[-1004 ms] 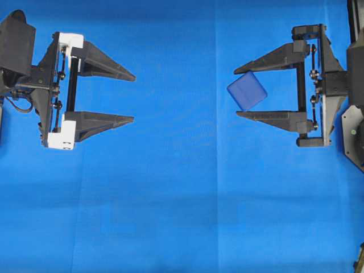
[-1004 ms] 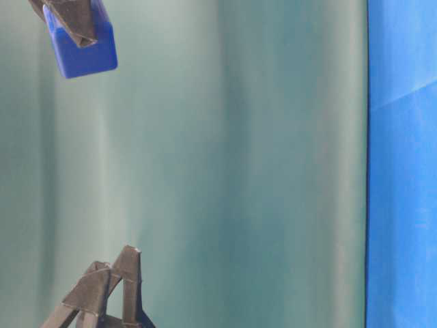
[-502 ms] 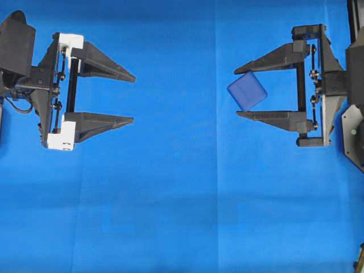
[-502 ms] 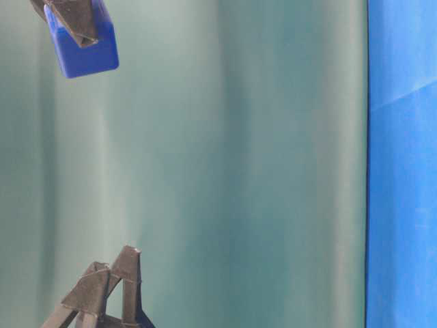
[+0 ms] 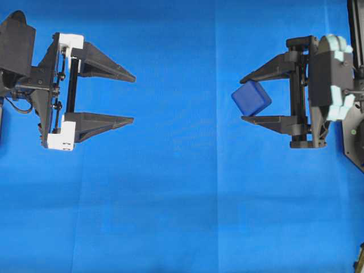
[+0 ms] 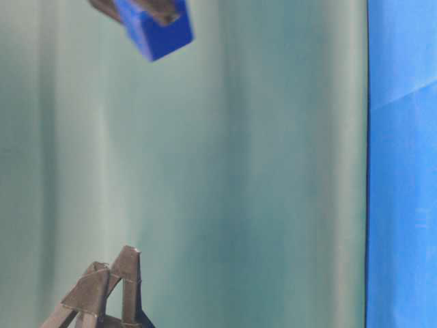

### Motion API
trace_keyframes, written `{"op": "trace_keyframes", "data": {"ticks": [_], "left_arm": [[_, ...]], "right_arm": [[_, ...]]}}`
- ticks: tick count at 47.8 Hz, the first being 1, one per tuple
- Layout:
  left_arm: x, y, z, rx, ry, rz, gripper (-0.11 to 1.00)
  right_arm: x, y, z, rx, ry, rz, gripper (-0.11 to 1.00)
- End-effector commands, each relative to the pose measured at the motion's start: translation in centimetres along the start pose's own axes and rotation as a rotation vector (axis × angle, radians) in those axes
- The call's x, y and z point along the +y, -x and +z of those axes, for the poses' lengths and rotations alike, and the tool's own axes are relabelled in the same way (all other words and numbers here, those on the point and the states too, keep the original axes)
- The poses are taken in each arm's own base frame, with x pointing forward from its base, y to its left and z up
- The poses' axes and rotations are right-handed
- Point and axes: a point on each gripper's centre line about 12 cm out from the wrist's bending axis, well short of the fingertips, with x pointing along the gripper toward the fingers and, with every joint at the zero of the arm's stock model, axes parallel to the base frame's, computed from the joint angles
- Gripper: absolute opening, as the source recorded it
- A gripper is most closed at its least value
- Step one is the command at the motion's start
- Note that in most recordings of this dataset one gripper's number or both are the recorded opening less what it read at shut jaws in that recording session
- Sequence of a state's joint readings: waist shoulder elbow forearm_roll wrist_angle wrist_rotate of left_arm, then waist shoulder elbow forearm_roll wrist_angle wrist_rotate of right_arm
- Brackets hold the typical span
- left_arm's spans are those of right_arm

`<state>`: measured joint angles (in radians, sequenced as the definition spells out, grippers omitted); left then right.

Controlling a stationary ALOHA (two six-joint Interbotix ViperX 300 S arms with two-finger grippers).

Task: Handover the blue block to the right arm after grasping it with the left arm, then place it in the designated position.
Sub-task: 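Carry the cube with the right gripper toward the table center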

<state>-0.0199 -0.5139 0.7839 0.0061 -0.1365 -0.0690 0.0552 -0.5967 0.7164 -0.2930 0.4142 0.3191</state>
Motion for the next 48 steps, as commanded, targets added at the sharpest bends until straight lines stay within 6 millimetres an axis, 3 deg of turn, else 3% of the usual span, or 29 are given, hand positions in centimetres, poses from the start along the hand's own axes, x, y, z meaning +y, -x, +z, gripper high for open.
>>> {"op": "trace_keyframes", "data": {"ticks": [1,48], "left_arm": [[-0.18,0.07,1.28,-0.038,-0.005,-0.006,0.91],[-0.19,0.06,1.40,-0.041,-0.005,-0.006,0.91]], "right_arm": [[0.16,0.34,0.67,-0.004,-0.005,0.002,0.48],[0.20,0.33,0.47,0.009,-0.003,0.001,0.48]]}}
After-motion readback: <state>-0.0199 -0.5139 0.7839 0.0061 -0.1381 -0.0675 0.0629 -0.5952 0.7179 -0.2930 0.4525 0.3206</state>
